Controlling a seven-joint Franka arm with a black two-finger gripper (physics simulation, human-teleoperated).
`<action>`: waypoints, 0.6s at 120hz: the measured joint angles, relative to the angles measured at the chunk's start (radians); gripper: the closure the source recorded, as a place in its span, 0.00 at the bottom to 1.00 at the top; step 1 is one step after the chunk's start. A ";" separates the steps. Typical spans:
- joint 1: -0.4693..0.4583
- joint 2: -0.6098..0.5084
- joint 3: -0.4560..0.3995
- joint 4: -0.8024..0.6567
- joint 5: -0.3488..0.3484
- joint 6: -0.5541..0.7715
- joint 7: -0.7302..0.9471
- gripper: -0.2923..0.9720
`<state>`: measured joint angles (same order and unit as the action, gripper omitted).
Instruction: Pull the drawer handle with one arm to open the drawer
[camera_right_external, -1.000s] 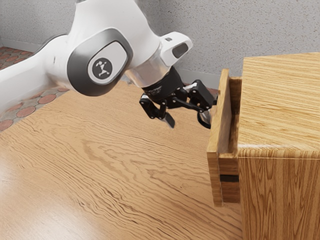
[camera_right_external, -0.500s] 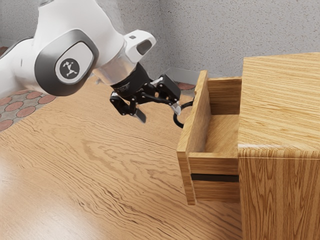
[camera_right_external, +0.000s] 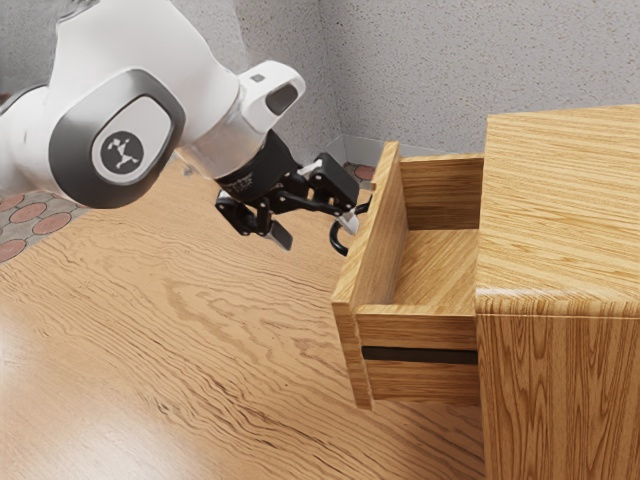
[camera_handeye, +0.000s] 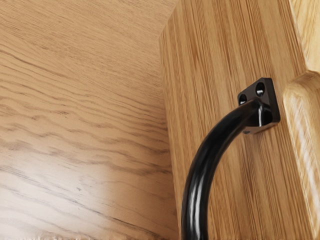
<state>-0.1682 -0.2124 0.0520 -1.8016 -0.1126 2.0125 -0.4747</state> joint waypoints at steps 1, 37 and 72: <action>-0.002 0.001 0.000 -0.001 0.000 0.001 0.000 0.23; -0.016 -0.010 0.040 -0.036 0.003 0.024 -0.001 0.23; -0.166 -0.072 0.200 -0.096 0.052 0.038 -0.002 0.23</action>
<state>-0.3337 -0.2842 0.2522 -1.8979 -0.0602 2.0501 -0.4765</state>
